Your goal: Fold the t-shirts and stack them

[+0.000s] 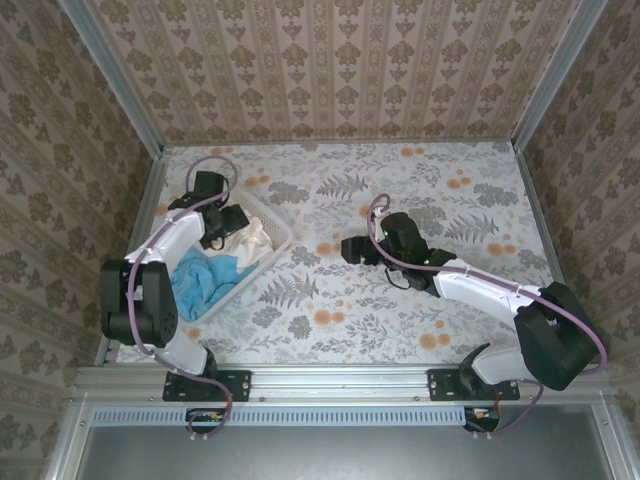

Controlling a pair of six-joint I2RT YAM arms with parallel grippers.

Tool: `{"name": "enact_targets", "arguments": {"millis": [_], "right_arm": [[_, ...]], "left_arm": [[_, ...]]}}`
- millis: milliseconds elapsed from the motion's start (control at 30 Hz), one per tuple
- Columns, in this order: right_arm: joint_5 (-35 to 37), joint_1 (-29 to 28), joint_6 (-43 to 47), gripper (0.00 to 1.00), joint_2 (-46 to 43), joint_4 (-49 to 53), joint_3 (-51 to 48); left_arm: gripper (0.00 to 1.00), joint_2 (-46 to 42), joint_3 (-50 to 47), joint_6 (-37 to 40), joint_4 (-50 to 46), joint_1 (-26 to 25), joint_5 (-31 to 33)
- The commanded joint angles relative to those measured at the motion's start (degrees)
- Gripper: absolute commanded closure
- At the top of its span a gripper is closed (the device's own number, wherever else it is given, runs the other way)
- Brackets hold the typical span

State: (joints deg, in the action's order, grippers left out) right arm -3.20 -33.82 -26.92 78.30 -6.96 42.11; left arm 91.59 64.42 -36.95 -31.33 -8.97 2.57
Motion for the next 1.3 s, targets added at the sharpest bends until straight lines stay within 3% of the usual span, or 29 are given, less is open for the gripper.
{"name": "enact_targets", "arguments": {"millis": [0, 233, 300, 400, 667, 1067, 1267], "right_arm": [[-0.71, -0.30, 0.20, 0.17, 0.97, -2.94, -0.31], [-0.40, -0.28, -0.51, 0.17, 2.73, -3.03, -0.20], [-0.35, -0.28, -0.62, 0.17, 2.83, -2.97, -0.18], [-0.33, -0.28, -0.62, 0.17, 2.60, -3.08, -0.33], [-0.25, -0.31, -0.59, 0.17, 2.42, -3.41, -0.61], [0.21, -0.30, -0.96, 0.18, 2.17, -3.49, -0.80], [0.64, -0.28, -1.25, 0.18, 1.94, -3.61, -0.99]], "left_arm": [[0.23, 2.67, 4.86, -1.19, -1.35, -0.26, 0.53], [0.26, 8.21, 8.13, -1.71, -0.84, -0.19, 1.47], [0.28, 9.39, 8.42, -3.28, -1.58, -0.43, 4.24], [0.37, 8.80, 5.81, -4.12, 2.59, -0.15, 5.95], [0.99, 7.52, 7.30, -2.71, 2.03, -0.45, 9.13], [1.00, -13.32, 10.56, 4.37, 2.80, -11.59, 27.00], [1.00, -18.83, 17.22, 11.45, 10.81, -16.78, 22.18]]}}
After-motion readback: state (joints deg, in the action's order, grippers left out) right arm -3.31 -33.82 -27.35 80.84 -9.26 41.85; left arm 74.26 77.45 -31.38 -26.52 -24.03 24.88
